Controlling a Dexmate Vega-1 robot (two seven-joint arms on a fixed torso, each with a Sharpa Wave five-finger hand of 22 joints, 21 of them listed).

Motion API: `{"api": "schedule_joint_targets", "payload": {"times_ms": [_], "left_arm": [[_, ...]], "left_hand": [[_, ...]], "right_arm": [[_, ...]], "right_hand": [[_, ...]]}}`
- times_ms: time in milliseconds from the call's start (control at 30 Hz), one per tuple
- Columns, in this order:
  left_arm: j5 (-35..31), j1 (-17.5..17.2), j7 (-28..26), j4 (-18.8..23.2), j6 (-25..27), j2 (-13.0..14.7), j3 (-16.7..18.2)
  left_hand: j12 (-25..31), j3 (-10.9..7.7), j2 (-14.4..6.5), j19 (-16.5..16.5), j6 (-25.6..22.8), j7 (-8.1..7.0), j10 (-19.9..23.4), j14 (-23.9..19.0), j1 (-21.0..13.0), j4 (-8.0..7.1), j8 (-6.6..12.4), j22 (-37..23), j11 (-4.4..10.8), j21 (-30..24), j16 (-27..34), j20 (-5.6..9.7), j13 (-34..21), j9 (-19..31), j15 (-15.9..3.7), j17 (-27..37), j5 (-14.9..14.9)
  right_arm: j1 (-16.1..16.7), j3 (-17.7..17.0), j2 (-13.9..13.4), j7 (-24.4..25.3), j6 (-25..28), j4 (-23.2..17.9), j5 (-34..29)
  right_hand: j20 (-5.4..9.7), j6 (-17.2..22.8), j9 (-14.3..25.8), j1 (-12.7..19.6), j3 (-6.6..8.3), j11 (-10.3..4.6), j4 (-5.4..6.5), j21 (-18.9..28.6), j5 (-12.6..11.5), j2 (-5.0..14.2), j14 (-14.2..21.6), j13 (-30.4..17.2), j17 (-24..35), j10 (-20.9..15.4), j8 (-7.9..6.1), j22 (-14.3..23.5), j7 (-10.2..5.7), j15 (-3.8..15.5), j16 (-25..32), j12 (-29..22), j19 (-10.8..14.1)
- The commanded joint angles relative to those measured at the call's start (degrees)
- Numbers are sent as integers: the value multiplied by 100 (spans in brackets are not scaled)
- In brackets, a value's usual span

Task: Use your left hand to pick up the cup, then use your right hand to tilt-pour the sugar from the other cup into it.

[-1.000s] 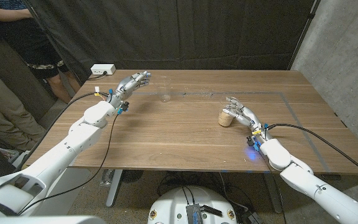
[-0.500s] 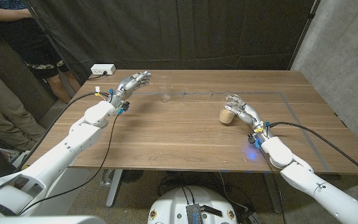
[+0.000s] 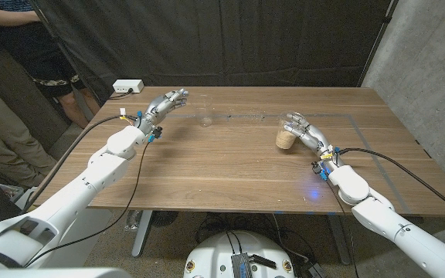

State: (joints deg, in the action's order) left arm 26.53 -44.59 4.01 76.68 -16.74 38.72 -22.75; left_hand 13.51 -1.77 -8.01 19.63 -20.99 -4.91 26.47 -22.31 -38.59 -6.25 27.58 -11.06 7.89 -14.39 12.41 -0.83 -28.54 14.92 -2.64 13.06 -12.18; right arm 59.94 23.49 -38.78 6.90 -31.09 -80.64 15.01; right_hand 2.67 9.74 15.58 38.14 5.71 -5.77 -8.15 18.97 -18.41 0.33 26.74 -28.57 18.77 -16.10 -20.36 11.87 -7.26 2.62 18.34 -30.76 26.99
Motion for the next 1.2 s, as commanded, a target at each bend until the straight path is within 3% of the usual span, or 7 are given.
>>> {"api": "schedule_joint_targets", "payload": {"times_ms": [33, 700, 1200], "left_arm": [[-157, 9, -100, 17, 23, 2, -55], [-269, -29, -228, 137, 46, 21, -61], [-213, -269, -361, 413, 103, 118, 2]], "left_hand": [[7, -30, -1, 11, -34, -12, 44, -49, 10, -6, -8, -32, -7, 14, 8, 21, -22, 2, -625, 15, -5], [13, -45, 5, 15, -57, -7, 67, -73, 4, 4, -4, -32, -13, 16, 15, 19, -25, 2, -626, 14, -6], [15, -56, 10, 18, -64, -19, 78, -78, 1, 11, -6, -33, 0, 18, 13, 22, -27, 2, -640, 13, -6]], "right_arm": [[-99, -110, -103, -278, 209, -79, 340], [-81, -352, -203, -335, 587, -380, 764], [-46, -541, -325, -431, 966, -700, 1163]], "right_hand": [[773, 49, 28, 80, 29, 35, -11, 42, 28, -4, 60, -39, 40, -38, -43, 28, 1, 1038, 22, -38, 58], [693, 132, 68, 177, 66, 108, -5, 64, 124, 67, 184, -164, 138, -134, -104, 45, 62, 1041, 38, -181, 103], [622, 161, 95, 225, 92, 152, 4, 58, 190, 124, 186, -231, 189, -96, -134, 52, 105, 1033, 14, -223, 76]]}}
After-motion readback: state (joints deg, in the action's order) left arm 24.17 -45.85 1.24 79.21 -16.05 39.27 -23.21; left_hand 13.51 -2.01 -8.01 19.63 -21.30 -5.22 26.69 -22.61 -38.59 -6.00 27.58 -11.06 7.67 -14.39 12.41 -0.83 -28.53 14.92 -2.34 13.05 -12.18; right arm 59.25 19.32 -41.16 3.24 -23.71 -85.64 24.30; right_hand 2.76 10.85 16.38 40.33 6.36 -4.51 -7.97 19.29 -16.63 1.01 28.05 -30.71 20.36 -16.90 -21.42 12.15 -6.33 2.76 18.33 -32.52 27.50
